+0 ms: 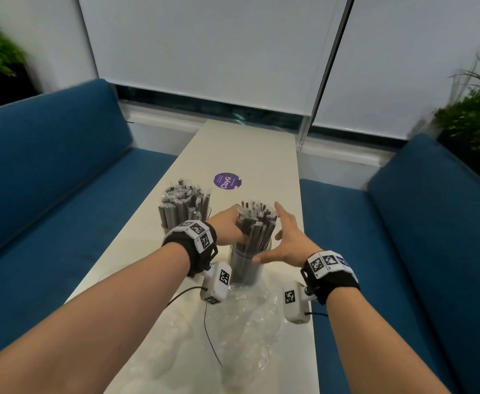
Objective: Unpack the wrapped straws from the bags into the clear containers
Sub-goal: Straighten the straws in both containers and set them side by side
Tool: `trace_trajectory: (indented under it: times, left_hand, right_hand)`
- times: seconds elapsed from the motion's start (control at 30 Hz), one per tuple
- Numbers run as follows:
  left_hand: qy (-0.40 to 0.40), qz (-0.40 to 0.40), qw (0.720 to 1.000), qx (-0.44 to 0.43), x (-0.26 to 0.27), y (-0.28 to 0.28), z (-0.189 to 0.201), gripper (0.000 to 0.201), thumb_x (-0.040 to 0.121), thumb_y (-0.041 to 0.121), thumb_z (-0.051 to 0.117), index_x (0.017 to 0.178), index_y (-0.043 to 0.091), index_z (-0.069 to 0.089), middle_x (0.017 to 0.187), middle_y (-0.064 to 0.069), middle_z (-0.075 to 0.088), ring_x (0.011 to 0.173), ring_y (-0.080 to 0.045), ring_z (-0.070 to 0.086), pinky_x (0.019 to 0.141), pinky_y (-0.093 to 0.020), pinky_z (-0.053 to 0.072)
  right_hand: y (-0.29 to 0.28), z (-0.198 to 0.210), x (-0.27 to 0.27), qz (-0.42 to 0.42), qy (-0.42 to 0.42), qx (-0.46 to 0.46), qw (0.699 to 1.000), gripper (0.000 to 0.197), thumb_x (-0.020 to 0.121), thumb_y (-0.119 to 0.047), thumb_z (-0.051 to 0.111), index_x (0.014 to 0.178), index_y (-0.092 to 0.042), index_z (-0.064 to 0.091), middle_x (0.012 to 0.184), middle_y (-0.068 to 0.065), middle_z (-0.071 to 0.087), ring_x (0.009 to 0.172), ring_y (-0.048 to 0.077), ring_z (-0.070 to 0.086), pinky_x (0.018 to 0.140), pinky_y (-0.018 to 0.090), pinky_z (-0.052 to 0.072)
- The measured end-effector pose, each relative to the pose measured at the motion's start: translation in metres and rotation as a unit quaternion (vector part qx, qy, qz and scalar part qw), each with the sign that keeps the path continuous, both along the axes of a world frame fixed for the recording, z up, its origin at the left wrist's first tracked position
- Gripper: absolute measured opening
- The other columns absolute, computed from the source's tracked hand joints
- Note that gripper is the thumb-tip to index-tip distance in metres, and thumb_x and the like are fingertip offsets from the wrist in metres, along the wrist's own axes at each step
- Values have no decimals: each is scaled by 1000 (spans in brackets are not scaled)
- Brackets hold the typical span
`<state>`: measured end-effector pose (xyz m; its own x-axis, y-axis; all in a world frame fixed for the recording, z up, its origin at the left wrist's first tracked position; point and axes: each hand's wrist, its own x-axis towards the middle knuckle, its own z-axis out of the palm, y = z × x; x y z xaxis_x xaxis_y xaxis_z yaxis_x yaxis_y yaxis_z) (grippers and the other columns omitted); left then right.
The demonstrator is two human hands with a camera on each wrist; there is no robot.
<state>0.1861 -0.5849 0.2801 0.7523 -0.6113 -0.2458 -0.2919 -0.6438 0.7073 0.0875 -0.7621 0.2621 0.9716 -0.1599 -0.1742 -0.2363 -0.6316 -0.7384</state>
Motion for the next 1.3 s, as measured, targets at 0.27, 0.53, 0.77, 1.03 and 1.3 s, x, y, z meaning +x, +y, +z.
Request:
trace_trajectory:
  times: [0.27,0.53,0.77,1.03,1.3]
  left_hand:
    - [-29,-33,998,38,-4,1,-6,121,77,10,84,161,12,-4,139,-20,58,112,-33,64,90,-41,55]
    - [-47,10,995,-83,7,-7,-5,52,90,20,71,139,15,55,129,-11,69,117,-31,65,102,-45,53]
    - [-42,30,998,-19,9,-7,-16,41,95,29,68,131,10,63,123,-11,72,112,-30,66,97,-37,52]
    - [-21,56,997,-43,8,-8,-8,34,102,32,58,126,10,66,115,-13,72,103,-31,68,88,-34,52]
    - [-9,36,999,18,2,-1,-16,104,57,28,93,145,14,38,134,-8,60,121,-30,59,102,-49,53]
  right_hand:
    - [3,-7,25,-12,-43,28,999,120,67,-36,96,162,-28,22,154,1,52,138,24,53,119,45,41]
    - [-2,-8,28,-51,-116,36,991,15,92,-43,74,94,-29,68,81,-11,70,71,7,64,66,24,48]
    - [-6,-23,20,-55,-69,44,995,52,75,-37,91,121,-29,67,107,-7,74,82,17,73,77,34,58]
    - [3,-12,24,-119,-138,53,982,33,91,-42,76,118,-23,69,102,-3,74,88,24,75,83,49,65]
    - [3,-19,6,-123,-105,138,977,94,72,-4,89,154,-24,45,142,0,58,119,24,67,101,47,58]
